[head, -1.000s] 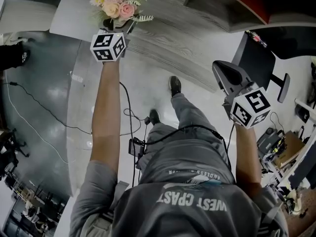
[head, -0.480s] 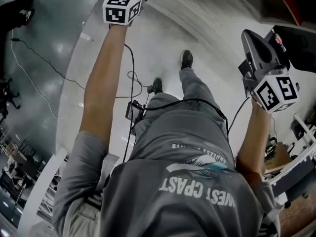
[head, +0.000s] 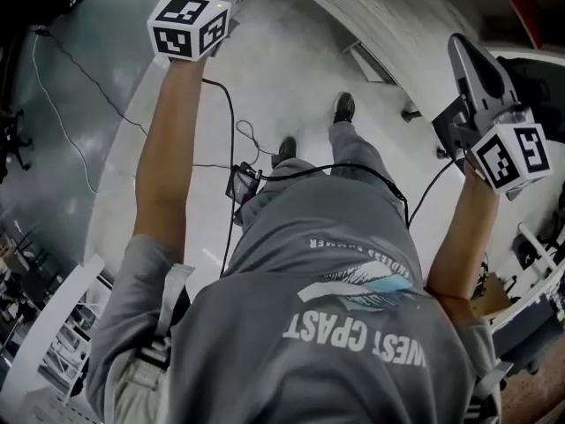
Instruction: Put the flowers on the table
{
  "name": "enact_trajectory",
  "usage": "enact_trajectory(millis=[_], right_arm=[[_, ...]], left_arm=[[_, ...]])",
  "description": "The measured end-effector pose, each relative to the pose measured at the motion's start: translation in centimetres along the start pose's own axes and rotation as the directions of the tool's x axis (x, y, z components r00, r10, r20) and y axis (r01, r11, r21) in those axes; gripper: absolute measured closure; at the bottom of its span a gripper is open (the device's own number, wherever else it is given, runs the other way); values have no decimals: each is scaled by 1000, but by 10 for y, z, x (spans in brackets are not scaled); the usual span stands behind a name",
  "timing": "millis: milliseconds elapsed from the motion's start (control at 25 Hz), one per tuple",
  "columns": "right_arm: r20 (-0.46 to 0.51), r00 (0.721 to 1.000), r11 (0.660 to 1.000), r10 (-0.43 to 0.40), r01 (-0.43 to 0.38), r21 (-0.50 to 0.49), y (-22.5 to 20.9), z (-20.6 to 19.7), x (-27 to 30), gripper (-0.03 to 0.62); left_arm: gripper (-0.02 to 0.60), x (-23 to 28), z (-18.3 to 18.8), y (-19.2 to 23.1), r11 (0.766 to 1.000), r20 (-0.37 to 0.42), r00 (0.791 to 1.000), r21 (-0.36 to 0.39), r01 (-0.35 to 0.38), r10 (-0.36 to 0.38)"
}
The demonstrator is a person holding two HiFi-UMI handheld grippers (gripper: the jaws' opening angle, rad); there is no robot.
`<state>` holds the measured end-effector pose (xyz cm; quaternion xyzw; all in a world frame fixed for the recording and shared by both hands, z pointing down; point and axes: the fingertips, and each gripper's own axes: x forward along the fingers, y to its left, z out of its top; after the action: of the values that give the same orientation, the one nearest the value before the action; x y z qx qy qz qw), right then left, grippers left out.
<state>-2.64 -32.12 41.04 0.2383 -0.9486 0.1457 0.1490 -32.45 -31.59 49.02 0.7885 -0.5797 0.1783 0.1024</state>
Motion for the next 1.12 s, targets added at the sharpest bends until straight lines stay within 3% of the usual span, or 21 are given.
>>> enact_trajectory(millis=[240,520,840,1120], right_arm=[[70,997,998,19,-14,-62,53,42,-30,566],[146,989,989,36,-14,-147,92,81,-46,566],[156,986,973,55,-17,-230,142,96,-60,568],[169,985,975,22,16,-222,156,87,-72,568]], left_arm=[[561,-104,72,-26,998,145,989,54,22,-29],[563,-179,119,-56,992,268,961,116,38,-69],[563,-253,136,-85,991,356,930,128,45,-88],[564,-267,117,-105,992,397,910,62,106,-122]])
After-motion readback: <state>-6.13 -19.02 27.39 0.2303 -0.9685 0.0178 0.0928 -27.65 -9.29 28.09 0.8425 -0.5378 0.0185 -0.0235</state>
